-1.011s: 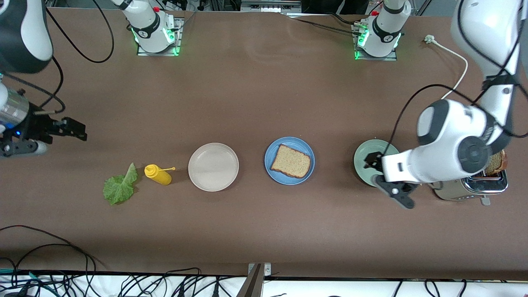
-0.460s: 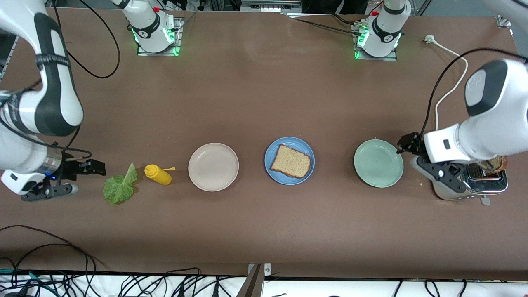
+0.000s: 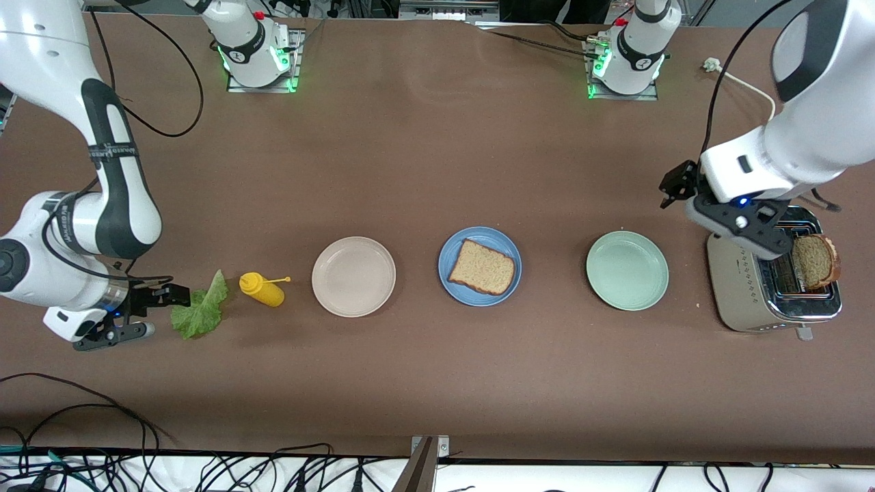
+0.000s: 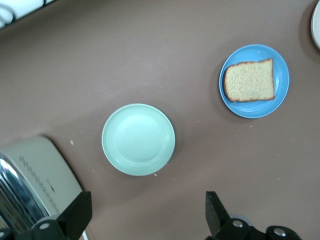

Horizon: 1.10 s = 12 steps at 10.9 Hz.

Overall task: Make sandwich in blue plate with both arms
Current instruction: 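Grasp the lettuce with the right gripper while the left gripper rises, then lift the lettuce leaf with the right gripper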

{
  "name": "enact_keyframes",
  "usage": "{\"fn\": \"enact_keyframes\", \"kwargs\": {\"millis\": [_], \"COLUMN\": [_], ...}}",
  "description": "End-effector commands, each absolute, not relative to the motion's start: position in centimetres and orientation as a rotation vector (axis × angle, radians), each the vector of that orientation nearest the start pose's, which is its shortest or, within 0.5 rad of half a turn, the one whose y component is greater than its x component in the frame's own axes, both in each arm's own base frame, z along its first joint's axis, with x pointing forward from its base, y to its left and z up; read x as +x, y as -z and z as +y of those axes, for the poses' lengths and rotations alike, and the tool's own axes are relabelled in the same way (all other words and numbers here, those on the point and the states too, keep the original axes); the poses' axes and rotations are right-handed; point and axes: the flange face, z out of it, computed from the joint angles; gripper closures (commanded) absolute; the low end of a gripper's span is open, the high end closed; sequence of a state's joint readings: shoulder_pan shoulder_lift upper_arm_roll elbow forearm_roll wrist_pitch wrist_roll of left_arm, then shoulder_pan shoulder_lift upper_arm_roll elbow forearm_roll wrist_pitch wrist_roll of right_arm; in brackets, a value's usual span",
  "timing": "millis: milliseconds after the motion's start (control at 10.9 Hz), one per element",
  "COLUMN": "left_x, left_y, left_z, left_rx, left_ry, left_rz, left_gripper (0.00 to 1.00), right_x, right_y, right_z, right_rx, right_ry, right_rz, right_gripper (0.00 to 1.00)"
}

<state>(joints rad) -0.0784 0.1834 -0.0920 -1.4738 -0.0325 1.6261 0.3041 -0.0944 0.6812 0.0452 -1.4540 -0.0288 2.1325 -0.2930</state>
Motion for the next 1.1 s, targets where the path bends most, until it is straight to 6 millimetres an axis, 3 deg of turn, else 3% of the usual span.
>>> {"fn": "enact_keyframes", "kwargs": {"millis": [0,184,276,643,919,1011], "left_x": [56.2,55.4,55.3,54.4,53.9,53.8], "left_y": [-59.1,-59.3,-58.9,-59.9,-59.6,-59.5], "left_z": [-8.1,-5.7,-5.4,-6.0,-7.2,-7.4], "left_rx": [-3.182,-3.149,-3.148,-3.144,-3.144,-3.143], "left_ry": [-0.115,-0.118,-0.135,-0.107,-0.120,-0.120], "left_rz": [0.435,0.385,0.377,0.355,0.335,0.337], "left_gripper": [0.00,0.00,0.00,0.00,0.00,0.00], "right_x": [72.3,72.2,72.3,72.6,72.7,72.7], "right_y": [-24.9,-23.9,-23.6,-21.1,-19.7,-19.7], "right_z": [-4.6,-4.7,-4.7,-4.8,-4.8,-4.8], "right_rx": [-3.093,-3.091,-3.090,-3.092,-3.093,-3.089], "right_ry": [-0.034,-0.015,-0.018,0.044,0.061,0.061], "right_rz": [-0.416,-0.446,-0.470,-0.496,-0.495,-0.517], "right_gripper": [0.00,0.01,0.08,0.10,0.11,0.29]}}
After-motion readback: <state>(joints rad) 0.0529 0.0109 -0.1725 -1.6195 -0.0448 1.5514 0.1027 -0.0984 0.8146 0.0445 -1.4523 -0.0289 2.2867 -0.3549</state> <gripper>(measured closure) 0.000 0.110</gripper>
